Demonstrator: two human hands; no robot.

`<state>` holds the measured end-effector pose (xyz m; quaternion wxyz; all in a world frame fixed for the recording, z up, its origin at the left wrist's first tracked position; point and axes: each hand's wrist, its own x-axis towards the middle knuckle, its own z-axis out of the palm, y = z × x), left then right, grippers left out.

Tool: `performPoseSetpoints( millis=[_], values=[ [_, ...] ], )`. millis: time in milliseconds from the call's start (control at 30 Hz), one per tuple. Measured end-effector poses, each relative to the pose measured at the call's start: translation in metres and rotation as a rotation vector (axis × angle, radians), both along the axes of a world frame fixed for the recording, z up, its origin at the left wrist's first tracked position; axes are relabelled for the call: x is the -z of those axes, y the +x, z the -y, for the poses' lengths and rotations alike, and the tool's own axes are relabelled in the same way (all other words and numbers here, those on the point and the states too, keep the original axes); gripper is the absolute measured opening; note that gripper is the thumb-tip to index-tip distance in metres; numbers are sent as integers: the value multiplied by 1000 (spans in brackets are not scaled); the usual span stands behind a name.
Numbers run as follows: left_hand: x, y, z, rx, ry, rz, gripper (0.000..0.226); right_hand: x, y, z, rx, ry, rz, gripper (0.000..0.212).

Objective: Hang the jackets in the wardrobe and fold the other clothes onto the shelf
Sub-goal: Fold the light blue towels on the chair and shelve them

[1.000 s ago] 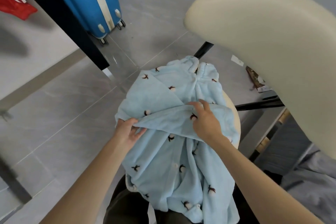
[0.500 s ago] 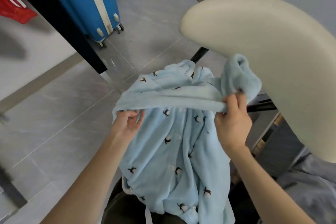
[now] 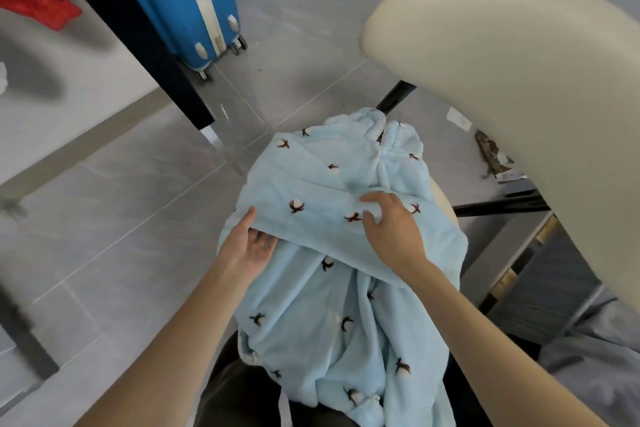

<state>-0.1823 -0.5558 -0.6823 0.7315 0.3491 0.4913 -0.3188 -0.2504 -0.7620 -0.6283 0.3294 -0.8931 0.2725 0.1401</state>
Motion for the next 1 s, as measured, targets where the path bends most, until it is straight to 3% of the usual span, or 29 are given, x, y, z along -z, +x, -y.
performPoseSetpoints(
  millis=[200,367,533,600,667,767,900,1000],
  values=[
    [7,2,2,31,23,72,10,42,85,-13,125,374,-129,56],
    [5,10,-1,-4,8,111,12,55,113,-15,52,343,-255,36],
    [6,27,-9,-126,42,138,11,32,164,-9,216,366,165,25],
    [6,32,-9,-126,66,160,17,28,176,-13,79,285,204,27],
    [7,34,-9,-99,91,122,22,33,174,-19,-118,183,112,37],
    [3,33,-8,23,180,79,20,44,148,-21,-193,152,25,48],
    [-2,24,3,293,555,191,17,59,93,-8,-311,-42,-9,45],
    [-3,12,16,424,747,250,48,63,55,6,-471,-118,-179,51]
  ],
)
